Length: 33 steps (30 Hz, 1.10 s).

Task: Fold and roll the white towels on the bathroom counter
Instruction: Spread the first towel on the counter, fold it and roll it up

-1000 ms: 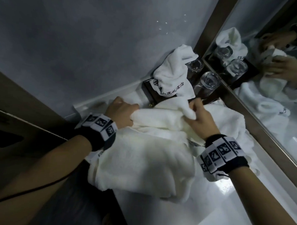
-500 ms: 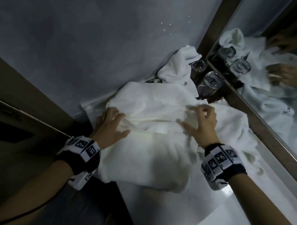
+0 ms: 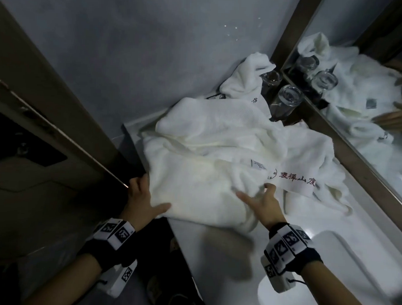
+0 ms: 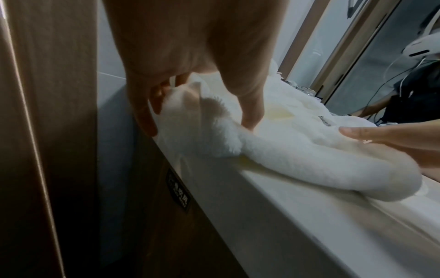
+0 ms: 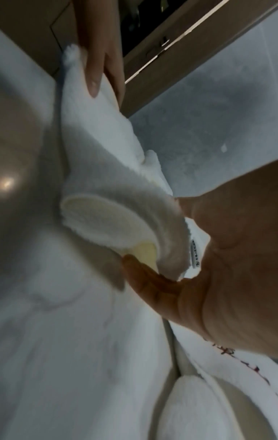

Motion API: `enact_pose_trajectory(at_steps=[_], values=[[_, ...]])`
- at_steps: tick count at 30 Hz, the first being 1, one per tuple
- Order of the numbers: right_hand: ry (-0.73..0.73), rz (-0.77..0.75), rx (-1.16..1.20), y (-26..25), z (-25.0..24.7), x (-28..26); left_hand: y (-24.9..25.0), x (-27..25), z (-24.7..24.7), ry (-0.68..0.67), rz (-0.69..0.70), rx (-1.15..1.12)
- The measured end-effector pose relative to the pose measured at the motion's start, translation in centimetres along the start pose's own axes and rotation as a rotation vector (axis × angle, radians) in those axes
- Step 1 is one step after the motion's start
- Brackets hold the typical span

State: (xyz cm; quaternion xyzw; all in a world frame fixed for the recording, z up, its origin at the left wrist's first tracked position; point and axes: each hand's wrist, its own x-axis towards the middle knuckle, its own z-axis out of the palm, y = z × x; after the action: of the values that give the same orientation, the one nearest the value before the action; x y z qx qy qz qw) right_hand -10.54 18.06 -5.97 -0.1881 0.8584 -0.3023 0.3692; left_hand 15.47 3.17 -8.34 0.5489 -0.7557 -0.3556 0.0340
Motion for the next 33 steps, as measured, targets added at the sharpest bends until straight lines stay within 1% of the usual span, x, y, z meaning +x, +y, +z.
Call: enact_pose_trajectory(at_steps=[2, 3, 5, 6, 8, 10, 12, 14, 16, 19, 20, 21, 22, 24, 25, 26, 29, 31, 33], values=[[-0.081, 0.031, 0.011, 0.5, 0.5, -0.6, 0.0, -1.0, 0.1, 0.012, -0.009, -0.063], [-0.114, 0.037, -0.019, 0.7, 0.7, -0.8, 0.0, -1.4, 0.2, 0.010, -0.015, -0.117], [-0.166, 0.021, -0.164, 1.3, 1.0, -1.5, 0.0, -2.3, 0.3, 0.022, -0.027, -0.173], [-0.178, -0.003, -0.236, 1.6, 1.1, -2.0, -0.1, -2.9, 0.3, 0.048, -0.030, -0.175], [-0.162, -0.046, -0.284, 1.9, 1.1, -2.7, -0.3, -3.8, 0.3, 0.111, -0.029, -0.164], [-0.118, -0.098, -0.264, 1.9, 0.9, -3.3, -0.4, -4.5, 0.0, 0.130, -0.034, -0.166], [-0.044, -0.226, -0.259, 1.4, 0.4, -4.0, -0.5, -4.4, -0.6, 0.168, -0.032, -0.201], [0.076, -0.345, -0.164, 0.8, -0.5, -4.5, -0.5, -3.9, -1.7, 0.239, -0.017, -0.241], [0.165, -0.416, -0.017, 0.2, -1.7, -4.8, -0.3, -3.2, -3.0, 0.267, 0.002, -0.323], [0.145, -0.473, 0.271, -0.6, -3.2, -4.8, 0.0, -2.7, -4.9, 0.261, 0.028, -0.592], [0.156, -0.480, 0.340, -0.8, -3.6, -4.8, 0.0, -2.7, -5.4, 0.274, 0.032, -0.640], [0.187, -0.473, 0.358, -0.8, -3.9, -4.7, 0.0, -2.7, -5.9, 0.289, 0.037, -0.644], [0.229, -0.454, 0.313, -0.6, -4.2, -4.6, -0.2, -2.7, -6.1, 0.296, 0.041, -0.624], [0.278, -0.404, 0.074, 0.1, -4.7, -4.2, -0.7, -2.8, -6.4, 0.264, 0.049, -0.552], [0.257, -0.365, -0.074, 0.7, -4.9, -4.0, -1.1, -3.1, -6.3, 0.228, 0.054, -0.476], [0.204, -0.302, -0.209, 1.4, -4.9, -3.8, -1.5, -3.3, -5.9, 0.178, 0.058, -0.375], [0.006, -0.047, -0.488, 3.6, -4.7, -3.7, -3.0, -4.4, -4.3, -0.021, 0.044, -0.076], [-0.065, 0.044, -0.616, 4.8, -4.7, -3.8, -3.8, -4.8, -3.6, -0.133, 0.001, -0.002], [-0.067, 0.069, -0.635, 5.3, -4.9, -3.8, -4.1, -4.6, -3.4, -0.216, -0.043, 0.003]])
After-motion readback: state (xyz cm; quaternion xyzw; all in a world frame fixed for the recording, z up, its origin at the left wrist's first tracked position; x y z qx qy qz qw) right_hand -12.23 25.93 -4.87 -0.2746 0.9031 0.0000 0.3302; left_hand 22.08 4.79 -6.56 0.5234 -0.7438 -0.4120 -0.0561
